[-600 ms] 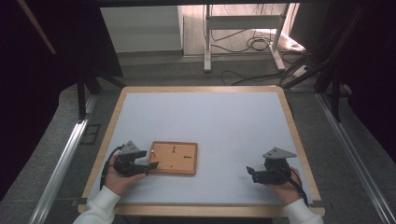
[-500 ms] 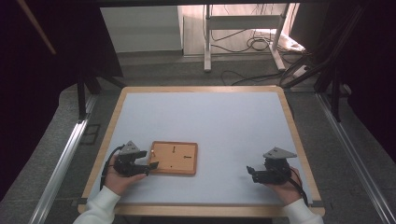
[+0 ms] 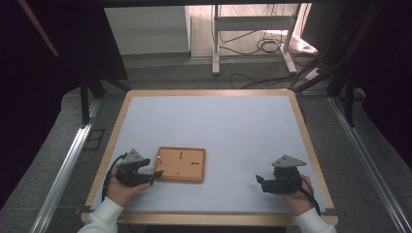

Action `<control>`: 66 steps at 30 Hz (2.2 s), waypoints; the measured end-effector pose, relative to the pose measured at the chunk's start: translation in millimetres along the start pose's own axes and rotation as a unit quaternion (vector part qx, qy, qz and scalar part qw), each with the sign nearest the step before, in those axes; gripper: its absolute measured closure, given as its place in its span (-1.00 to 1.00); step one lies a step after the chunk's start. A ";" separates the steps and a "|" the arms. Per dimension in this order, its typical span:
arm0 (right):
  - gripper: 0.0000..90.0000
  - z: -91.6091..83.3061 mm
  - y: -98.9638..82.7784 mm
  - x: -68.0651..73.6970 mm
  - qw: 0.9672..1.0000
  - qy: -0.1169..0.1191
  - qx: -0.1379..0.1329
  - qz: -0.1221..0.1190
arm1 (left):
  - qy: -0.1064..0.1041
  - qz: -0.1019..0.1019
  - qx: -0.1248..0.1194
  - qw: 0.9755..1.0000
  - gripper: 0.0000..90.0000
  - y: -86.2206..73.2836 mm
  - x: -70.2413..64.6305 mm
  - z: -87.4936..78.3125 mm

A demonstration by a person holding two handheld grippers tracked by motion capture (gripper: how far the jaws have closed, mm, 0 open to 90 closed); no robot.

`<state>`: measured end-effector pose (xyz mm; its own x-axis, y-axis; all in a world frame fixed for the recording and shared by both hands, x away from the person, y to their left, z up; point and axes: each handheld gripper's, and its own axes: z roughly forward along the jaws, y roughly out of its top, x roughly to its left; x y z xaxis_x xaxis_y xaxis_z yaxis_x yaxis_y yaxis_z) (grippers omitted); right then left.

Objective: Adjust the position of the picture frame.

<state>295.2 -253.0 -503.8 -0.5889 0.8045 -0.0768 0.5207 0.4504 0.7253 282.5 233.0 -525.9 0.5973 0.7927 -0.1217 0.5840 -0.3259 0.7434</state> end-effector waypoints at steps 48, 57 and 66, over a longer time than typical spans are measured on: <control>-0.68 3.9 -2.9 2.2 1.000 -0.007 0.011 0.004 | 0.020 0.003 -0.003 1.000 0.86 24.3 4.3 28.1; -0.68 4.2 -3.3 1.2 1.000 -0.008 0.010 0.006 | 0.015 -0.004 -0.014 1.000 0.88 26.7 6.3 26.0; -0.68 4.2 -3.2 0.8 1.000 -0.007 0.011 0.006 | -0.002 0.010 -0.028 1.000 0.88 29.1 2.2 27.8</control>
<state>295.7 -252.2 -509.0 -0.5742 0.8151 -0.0770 0.5420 0.4489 0.7104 316.1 210.9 -522.8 0.6104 0.7846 -0.1089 0.5404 -0.3119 0.7815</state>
